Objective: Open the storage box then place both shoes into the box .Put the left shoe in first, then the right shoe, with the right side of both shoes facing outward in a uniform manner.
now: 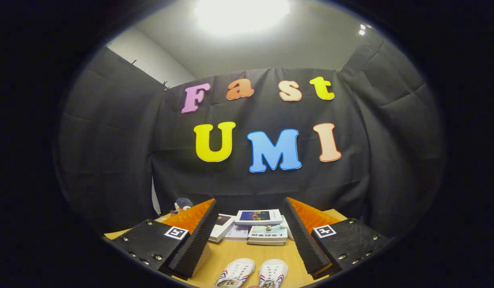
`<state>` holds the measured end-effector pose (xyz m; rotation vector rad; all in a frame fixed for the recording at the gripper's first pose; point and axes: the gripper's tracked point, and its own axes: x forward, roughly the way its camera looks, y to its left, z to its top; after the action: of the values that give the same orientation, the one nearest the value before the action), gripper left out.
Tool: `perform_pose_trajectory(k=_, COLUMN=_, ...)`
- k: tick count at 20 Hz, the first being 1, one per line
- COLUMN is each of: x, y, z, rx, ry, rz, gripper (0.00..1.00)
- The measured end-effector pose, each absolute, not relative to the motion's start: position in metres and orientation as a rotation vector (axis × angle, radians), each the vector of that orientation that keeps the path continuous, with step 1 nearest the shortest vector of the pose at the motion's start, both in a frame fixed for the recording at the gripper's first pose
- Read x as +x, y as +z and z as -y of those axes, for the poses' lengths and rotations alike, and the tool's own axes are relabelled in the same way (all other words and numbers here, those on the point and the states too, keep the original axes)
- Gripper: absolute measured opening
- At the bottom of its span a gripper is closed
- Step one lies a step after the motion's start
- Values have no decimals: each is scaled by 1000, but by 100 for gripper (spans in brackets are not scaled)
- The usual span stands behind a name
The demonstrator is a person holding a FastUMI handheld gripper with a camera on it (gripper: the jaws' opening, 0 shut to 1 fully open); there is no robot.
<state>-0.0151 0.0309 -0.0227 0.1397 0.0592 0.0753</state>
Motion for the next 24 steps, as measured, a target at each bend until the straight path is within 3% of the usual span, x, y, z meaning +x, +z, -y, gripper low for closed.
perform_pose_trajectory(k=24, x=-39, y=-164, z=-151, rx=980, ry=354, rz=-638, gripper=97)
